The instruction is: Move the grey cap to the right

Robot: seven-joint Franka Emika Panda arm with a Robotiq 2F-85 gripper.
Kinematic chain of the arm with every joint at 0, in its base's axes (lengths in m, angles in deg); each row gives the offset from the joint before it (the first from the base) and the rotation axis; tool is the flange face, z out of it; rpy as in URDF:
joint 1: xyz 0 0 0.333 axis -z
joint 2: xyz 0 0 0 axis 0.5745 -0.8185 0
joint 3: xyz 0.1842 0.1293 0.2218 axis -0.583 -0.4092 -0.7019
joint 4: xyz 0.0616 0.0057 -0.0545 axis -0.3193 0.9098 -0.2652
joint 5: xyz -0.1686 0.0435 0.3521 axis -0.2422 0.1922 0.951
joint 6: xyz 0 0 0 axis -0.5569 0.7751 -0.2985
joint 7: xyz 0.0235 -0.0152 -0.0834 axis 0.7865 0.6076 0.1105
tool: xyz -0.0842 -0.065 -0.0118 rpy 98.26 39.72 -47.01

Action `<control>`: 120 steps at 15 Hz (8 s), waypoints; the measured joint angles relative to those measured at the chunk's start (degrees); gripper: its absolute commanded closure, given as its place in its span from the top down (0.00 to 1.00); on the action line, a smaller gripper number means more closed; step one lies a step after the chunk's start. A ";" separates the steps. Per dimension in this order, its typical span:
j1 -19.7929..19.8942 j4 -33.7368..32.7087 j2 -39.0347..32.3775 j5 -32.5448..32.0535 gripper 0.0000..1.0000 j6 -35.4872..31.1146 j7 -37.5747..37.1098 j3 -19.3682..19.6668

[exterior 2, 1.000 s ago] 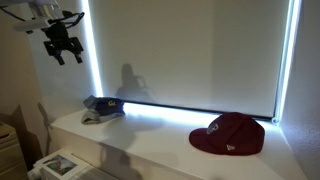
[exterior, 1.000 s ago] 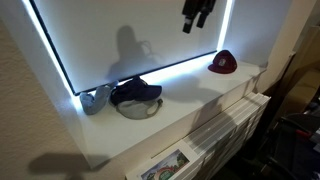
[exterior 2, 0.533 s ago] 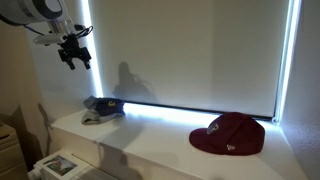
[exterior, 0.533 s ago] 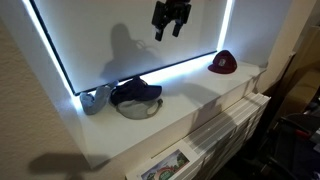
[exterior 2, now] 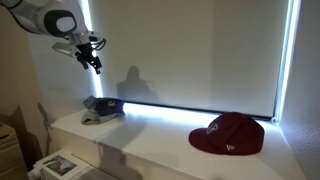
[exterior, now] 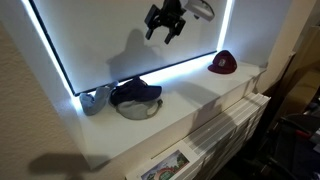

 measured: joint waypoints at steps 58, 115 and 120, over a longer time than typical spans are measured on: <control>-11.77 -44.01 -42.04 40.06 1.00 5.51 -9.17 1.76; -89.35 18.40 -31.28 5.09 0.01 -41.70 -90.41 99.28; -110.50 19.49 -25.36 -8.29 0.01 -40.09 -88.55 121.67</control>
